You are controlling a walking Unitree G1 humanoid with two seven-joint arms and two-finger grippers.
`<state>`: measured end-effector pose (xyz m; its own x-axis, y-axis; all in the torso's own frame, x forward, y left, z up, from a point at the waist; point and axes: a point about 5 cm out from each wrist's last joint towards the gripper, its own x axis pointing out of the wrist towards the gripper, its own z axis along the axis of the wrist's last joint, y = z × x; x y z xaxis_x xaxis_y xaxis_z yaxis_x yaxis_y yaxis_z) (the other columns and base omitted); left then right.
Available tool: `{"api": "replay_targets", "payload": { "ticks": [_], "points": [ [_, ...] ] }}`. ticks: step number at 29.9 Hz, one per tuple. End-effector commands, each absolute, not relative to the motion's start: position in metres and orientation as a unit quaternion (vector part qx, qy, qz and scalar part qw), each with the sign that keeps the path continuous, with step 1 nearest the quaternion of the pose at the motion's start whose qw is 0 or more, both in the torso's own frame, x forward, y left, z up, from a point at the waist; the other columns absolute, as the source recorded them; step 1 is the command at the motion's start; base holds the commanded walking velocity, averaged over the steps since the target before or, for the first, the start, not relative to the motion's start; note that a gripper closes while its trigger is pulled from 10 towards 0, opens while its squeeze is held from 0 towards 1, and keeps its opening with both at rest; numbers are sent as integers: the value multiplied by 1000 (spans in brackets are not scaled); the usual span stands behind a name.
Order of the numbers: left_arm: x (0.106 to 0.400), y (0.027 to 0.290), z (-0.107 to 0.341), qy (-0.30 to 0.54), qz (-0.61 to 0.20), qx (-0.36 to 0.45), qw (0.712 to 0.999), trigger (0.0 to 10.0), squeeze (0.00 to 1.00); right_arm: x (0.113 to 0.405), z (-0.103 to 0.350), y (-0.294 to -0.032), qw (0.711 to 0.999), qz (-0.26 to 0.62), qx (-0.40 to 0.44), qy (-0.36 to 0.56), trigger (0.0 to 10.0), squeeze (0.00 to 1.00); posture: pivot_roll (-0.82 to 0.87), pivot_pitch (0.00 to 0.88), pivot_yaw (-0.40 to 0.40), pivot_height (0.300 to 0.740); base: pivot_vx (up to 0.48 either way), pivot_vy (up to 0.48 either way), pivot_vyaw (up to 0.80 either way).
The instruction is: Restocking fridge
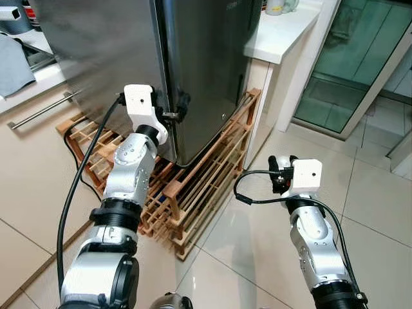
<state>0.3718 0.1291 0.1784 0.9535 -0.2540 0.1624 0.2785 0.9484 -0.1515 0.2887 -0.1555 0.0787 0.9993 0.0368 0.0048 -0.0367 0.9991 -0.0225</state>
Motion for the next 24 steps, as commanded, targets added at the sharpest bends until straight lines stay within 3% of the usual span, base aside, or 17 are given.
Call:
{"api": "replay_targets", "payload": {
  "ticks": [1,13,24],
  "points": [
    [371,111,190,-80,-178,-91,977,10000,0,290,79,-156,1000,18,-9,3,10000,0,-116,0,54,740,0,0,0],
    [355,93,195,-71,-227,-101,966,10000,0,289,75,-155,1000,20,-9,12,10000,0,-102,0,49,740,0,0,0],
    [359,95,182,-49,-195,-70,977,10000,0,292,76,-152,999,28,-8,14,10000,0,-100,0,39,740,0,0,0]
  ]
}}
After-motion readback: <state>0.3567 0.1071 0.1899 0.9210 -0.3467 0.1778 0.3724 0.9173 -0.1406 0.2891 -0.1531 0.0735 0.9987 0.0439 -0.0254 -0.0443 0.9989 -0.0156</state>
